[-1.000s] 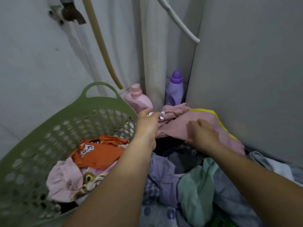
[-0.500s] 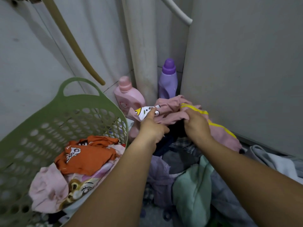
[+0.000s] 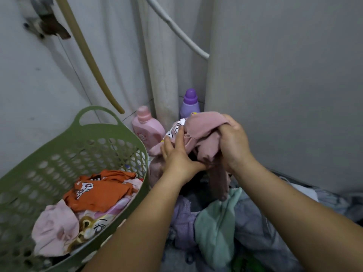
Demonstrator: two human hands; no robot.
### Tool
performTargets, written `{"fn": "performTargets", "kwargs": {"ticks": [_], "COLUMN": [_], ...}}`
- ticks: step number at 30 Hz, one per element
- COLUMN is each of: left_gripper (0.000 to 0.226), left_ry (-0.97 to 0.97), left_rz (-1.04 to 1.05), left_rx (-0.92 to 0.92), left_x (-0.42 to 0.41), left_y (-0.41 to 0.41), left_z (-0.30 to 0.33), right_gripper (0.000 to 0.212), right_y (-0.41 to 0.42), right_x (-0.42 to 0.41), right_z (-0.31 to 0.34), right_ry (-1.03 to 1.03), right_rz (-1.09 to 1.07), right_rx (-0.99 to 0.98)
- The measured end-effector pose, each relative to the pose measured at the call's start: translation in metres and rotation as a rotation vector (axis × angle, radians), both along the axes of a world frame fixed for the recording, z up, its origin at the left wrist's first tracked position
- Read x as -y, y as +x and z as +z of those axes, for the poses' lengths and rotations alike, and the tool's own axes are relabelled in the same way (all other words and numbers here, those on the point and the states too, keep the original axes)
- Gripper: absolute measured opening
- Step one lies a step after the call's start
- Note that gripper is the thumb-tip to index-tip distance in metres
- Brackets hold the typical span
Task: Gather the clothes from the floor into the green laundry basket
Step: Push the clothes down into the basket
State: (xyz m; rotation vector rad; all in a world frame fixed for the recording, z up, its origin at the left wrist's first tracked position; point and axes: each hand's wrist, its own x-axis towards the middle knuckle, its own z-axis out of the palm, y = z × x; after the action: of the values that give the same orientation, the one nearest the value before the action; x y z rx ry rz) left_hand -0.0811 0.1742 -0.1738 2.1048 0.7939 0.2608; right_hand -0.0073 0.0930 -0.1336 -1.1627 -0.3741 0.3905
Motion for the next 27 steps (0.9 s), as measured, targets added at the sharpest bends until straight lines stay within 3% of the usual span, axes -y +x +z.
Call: {"fn": "performTargets", "kwargs": {"ticks": [4,8,9,13,16,19,23,25,27], "left_gripper": [0.067,0.036,0.034,0.034,0.050,0.044,0.022,0.028,0.034], "left_ry": [-0.149,-0.187,-0.179,-0.233,-0.328,-0.426,-0.559,-0.616,-0.658], "left_rz": [0.150,0.232,0.264,0.380,0.439,0.534,0.644,0.675,0.695], "left_rx": [0.402,0.436,0.458,0.544,0.632,0.724,0.854,0.915,0.949], "left_x": [0.002,0.012,0.014,0.007,-0.007,-0.011,-0.013,-0.020,-0.028], "left_y": [-0.011,-0.030,-0.034,-0.045,-0.047,-0.055,-0.073,-0.083,-0.095], "left_z": [0.013,0.035,0.039,0.058,0.065,0.077,0.091,0.092,0.095], "right_gripper": [0.028,0.019,0.018,0.083,0.079,0.074,0.136,0.141,0.141], "right_y": [-0.017,-0.034,-0.036,-0.029,-0.028,-0.039,-0.050,-0.058,-0.064], "right_x": [0.007,0.018,0.025,0.057,0.075,0.078,0.065,0.055,0.046], "right_z": [0.031,0.047,0.048,0.033,0.010,-0.008,-0.031,-0.033,-0.027], "right_ry": [0.033,-0.153,-0.185,-0.426,-0.382,-0.379,-0.631,-0.778,-0.911], "right_rz": [0.066,0.185,0.228,0.244,0.332,0.269,0.330,0.300,0.133], "right_rx": [0.089,0.299,0.333,0.430,0.388,0.343,0.373,0.437,0.546]}}
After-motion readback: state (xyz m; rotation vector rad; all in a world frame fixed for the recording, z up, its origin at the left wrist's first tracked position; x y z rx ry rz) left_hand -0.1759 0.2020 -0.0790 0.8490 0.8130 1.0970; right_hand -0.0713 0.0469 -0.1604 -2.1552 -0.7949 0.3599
